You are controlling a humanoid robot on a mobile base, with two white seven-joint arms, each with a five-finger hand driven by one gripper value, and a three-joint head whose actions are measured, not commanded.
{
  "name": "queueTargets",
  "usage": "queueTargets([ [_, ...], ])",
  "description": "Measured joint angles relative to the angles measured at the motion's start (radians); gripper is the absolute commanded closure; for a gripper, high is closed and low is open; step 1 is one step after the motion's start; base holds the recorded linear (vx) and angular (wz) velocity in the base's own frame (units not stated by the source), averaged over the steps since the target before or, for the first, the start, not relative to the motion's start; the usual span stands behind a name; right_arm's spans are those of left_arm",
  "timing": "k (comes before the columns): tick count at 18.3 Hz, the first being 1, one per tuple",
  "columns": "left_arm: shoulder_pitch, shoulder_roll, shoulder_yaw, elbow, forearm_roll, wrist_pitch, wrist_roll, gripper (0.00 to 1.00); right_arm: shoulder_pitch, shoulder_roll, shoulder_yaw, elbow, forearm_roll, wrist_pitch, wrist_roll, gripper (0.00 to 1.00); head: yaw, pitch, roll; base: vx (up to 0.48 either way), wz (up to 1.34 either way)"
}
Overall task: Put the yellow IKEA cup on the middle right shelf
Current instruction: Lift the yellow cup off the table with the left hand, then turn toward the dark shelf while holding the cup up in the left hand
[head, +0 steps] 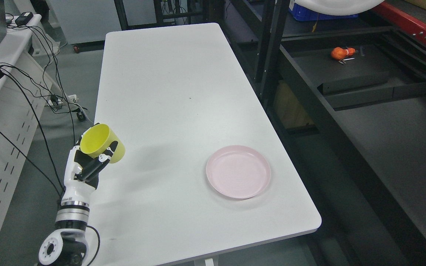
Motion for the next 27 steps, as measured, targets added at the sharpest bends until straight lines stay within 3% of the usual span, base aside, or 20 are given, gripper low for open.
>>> queueTargets([
  [13, -0.030, 0.000, 0.027, -0.117, 0.018, -0.006, 0.000, 1.00, 0.000, 0.000, 0.000, 0.000, 0.000, 0.000, 0.000, 0.01, 0.0000, 0.000, 0.000, -0.115, 0.02],
  [27, -0.034, -0.001, -0.006, -0.147, 0.020, 0.005, 0.000, 0.99, 0.000, 0.000, 0.000, 0.000, 0.000, 0.000, 0.000, 0.01, 0.0000, 0.000, 0.000, -0.286, -0.27],
])
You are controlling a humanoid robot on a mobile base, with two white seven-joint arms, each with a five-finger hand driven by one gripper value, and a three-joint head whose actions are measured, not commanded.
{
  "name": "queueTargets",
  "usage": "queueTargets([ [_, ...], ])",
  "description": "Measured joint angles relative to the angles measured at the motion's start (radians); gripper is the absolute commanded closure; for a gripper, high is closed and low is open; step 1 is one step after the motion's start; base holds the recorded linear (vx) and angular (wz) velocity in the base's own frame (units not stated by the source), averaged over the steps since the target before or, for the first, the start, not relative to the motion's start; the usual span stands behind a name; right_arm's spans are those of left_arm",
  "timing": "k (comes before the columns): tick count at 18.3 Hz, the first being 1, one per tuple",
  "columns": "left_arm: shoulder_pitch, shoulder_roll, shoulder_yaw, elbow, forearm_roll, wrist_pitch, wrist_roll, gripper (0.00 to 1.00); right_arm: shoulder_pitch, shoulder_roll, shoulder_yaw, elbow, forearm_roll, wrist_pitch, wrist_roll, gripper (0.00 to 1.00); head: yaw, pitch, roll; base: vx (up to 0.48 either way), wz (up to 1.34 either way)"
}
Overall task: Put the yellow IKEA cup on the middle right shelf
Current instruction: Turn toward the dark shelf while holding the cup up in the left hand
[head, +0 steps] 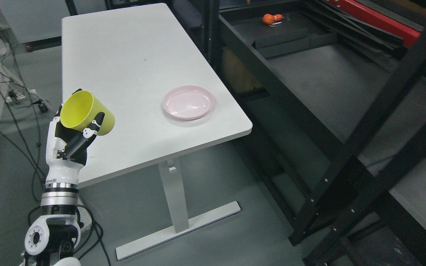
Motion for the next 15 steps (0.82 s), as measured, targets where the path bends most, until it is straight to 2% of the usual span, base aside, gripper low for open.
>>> queueTargets([
  [7, -0.003, 0.000, -0.054, -0.005, 0.000, -0.027, 0.000, 0.99, 0.000, 0.000, 0.000, 0.000, 0.000, 0.000, 0.000, 0.01, 0.0000, 0.000, 0.000, -0.335, -1.00],
  [15, 0.001, 0.000, -0.155, -0.008, 0.000, -0.060, -0.001, 0.99, 0.001, 0.000, 0.000, 0.000, 0.000, 0.000, 0.000, 0.01, 0.0000, 0.000, 0.000, -0.198, -1.09],
])
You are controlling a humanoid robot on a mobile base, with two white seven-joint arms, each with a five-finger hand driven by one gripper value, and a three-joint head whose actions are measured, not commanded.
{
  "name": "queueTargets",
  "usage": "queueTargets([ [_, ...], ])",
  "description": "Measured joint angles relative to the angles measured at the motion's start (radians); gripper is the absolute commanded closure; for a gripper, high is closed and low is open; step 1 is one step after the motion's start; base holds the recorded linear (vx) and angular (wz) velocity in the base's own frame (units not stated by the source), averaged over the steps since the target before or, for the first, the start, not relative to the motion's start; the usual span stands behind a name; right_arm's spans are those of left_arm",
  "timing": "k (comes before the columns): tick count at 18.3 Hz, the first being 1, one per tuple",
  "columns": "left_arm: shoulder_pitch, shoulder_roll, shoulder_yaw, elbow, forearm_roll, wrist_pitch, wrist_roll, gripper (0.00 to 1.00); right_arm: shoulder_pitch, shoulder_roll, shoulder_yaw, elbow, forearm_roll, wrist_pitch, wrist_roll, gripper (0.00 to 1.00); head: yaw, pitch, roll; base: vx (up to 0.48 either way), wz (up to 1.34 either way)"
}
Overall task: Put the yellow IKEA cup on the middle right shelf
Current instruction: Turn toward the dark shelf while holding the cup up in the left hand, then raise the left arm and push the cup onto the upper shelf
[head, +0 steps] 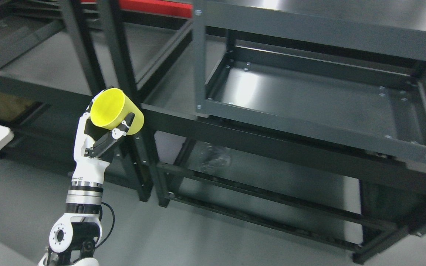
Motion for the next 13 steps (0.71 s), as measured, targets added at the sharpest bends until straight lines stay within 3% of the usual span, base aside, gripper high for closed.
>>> queueTargets([
  [5, 0.003, 0.000, -0.066, 0.000, 0.000, -0.014, 0.000, 0.99, 0.000, 0.000, 0.000, 0.000, 0.000, 0.000, 0.000, 0.01, 0.0000, 0.000, 0.000, -0.077, -0.59],
  [13, -0.068, 0.000, -0.209, -0.001, 0.000, -0.070, 0.000, 0.98, -0.001, 0.000, 0.000, 0.000, 0.000, 0.000, 0.000, 0.01, 0.0000, -0.001, 0.000, 0.046, -0.08],
])
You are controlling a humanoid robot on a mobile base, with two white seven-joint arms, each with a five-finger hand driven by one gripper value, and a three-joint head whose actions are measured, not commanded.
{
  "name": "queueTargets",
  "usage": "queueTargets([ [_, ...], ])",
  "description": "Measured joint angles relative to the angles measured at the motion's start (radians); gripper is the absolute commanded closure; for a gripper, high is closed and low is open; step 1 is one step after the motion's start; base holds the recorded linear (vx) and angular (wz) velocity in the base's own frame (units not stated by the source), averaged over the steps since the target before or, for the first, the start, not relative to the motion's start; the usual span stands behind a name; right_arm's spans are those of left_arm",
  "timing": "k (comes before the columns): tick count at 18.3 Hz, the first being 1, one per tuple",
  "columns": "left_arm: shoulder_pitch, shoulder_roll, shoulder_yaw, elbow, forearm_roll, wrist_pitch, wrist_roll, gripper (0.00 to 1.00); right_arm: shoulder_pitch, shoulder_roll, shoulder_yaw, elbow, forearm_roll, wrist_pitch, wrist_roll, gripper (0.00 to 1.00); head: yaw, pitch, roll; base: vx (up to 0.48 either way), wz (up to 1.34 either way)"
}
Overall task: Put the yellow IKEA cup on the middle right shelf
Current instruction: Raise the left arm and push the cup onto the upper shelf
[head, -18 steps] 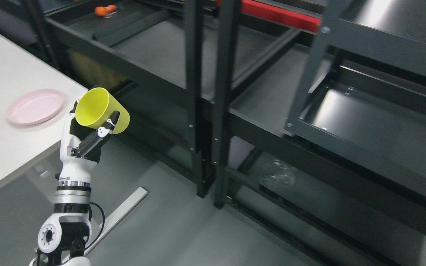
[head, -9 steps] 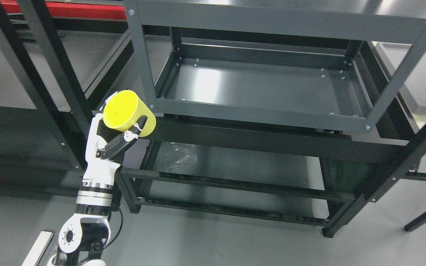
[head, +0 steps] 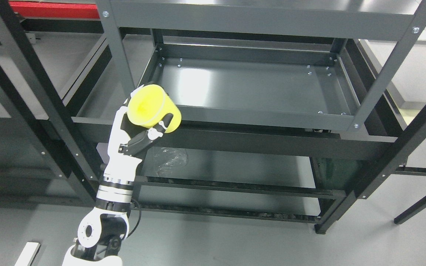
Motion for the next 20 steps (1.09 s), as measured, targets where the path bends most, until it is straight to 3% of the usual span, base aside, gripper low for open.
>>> queueTargets([
  [5, -0.122, 0.000, -0.174, 0.000, 0.000, -0.012, 0.001, 0.98, 0.001, 0.000, 0.000, 0.000, 0.000, 0.000, 0.000, 0.01, 0.0000, 0.000, 0.000, 0.099, -0.23],
  [10, -0.349, 0.000, -0.310, 0.000, 0.029, -0.007, 0.012, 1.00, 0.000, 0.000, 0.000, 0.000, 0.000, 0.000, 0.000, 0.01, 0.0000, 0.000, 0.000, 0.168, -0.08],
  [13, -0.507, 0.000, -0.356, 0.000, 0.051, 0.004, 0.080, 1.00, 0.000, 0.000, 0.000, 0.000, 0.000, 0.000, 0.000, 0.00, 0.0000, 0.000, 0.000, 0.178, 0.15],
  [16, -0.640, 0.000, -0.371, 0.000, 0.067, 0.071, 0.172, 1.00, 0.000, 0.000, 0.000, 0.000, 0.000, 0.000, 0.000, 0.01, 0.0000, 0.000, 0.000, 0.152, 0.12],
  [20, -0.785, 0.000, -0.372, 0.012, 0.122, 0.301, 0.380, 1.00, 0.000, 0.000, 0.000, 0.000, 0.000, 0.000, 0.000, 0.01, 0.0000, 0.000, 0.000, 0.065, 0.06],
])
